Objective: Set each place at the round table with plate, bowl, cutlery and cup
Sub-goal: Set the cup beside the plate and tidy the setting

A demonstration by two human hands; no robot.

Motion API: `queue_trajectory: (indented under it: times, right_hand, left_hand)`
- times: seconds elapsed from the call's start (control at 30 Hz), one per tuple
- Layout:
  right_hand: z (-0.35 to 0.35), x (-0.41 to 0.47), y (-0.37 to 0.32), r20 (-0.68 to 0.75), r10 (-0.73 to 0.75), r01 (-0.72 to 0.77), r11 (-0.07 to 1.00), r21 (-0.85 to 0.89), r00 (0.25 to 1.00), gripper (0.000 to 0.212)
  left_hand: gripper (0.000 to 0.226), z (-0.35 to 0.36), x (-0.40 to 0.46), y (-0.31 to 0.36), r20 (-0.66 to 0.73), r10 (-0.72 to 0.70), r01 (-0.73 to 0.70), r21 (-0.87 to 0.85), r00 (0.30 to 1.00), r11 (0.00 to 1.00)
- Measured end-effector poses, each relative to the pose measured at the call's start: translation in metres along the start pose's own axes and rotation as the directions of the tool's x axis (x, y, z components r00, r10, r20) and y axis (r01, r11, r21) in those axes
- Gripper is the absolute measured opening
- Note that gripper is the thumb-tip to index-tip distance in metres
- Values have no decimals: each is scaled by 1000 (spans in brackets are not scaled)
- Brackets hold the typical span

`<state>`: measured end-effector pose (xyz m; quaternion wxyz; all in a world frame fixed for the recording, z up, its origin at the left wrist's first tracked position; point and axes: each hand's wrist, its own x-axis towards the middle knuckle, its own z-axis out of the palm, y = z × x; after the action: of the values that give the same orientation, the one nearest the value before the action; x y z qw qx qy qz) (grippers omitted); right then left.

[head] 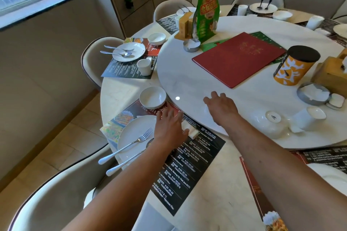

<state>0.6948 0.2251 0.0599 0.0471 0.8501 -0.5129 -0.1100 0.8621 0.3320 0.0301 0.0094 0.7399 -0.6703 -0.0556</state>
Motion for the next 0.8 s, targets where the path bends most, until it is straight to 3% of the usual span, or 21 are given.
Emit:
queue_trajectory:
  times: [0.1,0.17,0.27,0.37,0.47,0.57,0.8]
  right_hand:
    - [3,-13,7,-51,54,-49,996,80,997,70]
    - [6,-28,11,-66,145,-125,961,247,987,73]
    - [18,-57,10,-28,331,-235,725,647,943,79]
    - [41,-88,-6,22,431,-249,478,842,902,76]
    - [63,-112,-26,25,483,-231,371,899,875,60]
    - [72,-125,-43,45,503,-239,329,914,863,61]
    - [75,-119,-55,41,457,-208,321,924,888,67]
  left_hand:
    - [70,1,-8,-7,7,9,-9,-30,1000,1000]
    - [72,2,-17,-8,-1,15,-15,-47,1000,999]
    - [73,4,-30,-7,9,29,-28,-65,1000,997]
    - [69,8,-41,-6,12,44,-44,-54,999,998]
    - [65,15,-48,-7,15,39,-38,-44,999,998]
    - [66,22,-54,-8,24,31,-30,-32,999,999]
    - [65,23,-64,-9,32,30,-28,-40,999,999]
